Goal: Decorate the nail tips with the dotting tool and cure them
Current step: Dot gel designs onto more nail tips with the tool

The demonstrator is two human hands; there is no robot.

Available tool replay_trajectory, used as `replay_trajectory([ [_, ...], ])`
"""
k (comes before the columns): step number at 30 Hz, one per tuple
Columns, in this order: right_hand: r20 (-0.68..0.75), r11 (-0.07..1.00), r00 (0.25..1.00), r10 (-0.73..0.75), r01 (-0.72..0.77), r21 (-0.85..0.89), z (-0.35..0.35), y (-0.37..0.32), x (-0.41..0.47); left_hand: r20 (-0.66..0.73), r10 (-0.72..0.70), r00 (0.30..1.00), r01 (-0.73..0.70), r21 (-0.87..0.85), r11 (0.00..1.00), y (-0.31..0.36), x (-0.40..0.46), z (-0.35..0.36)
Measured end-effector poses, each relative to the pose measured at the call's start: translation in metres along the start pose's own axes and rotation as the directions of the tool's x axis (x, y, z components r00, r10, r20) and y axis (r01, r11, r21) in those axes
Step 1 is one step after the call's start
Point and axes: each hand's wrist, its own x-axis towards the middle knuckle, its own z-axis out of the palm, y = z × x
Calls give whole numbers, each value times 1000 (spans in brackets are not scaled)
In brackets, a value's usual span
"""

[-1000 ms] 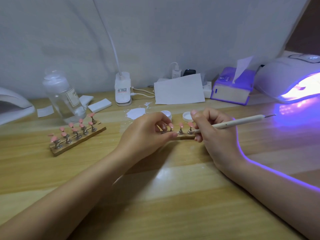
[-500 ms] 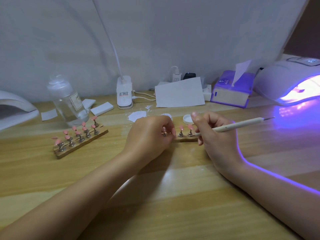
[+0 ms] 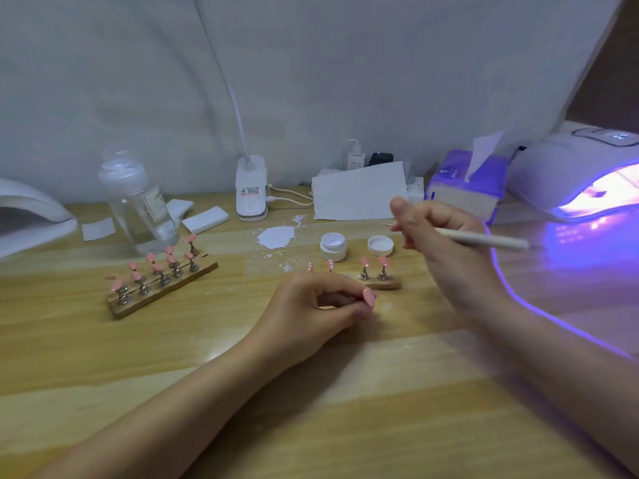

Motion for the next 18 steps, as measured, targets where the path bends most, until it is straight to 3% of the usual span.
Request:
replay_trajectory([
  [3, 41, 999, 999, 17, -15, -51, 2, -2, 17, 10, -10, 1000, 10, 5, 1000, -1, 1, 0],
  [11, 137, 917, 985, 109, -46, -397, 32, 18, 62, -42, -72, 996, 69, -68, 995, -3, 1, 2],
  [18, 146, 847, 987, 59, 28, -531, 47, 32, 73, -51, -87, 995, 82, -97, 992, -4, 1, 3],
])
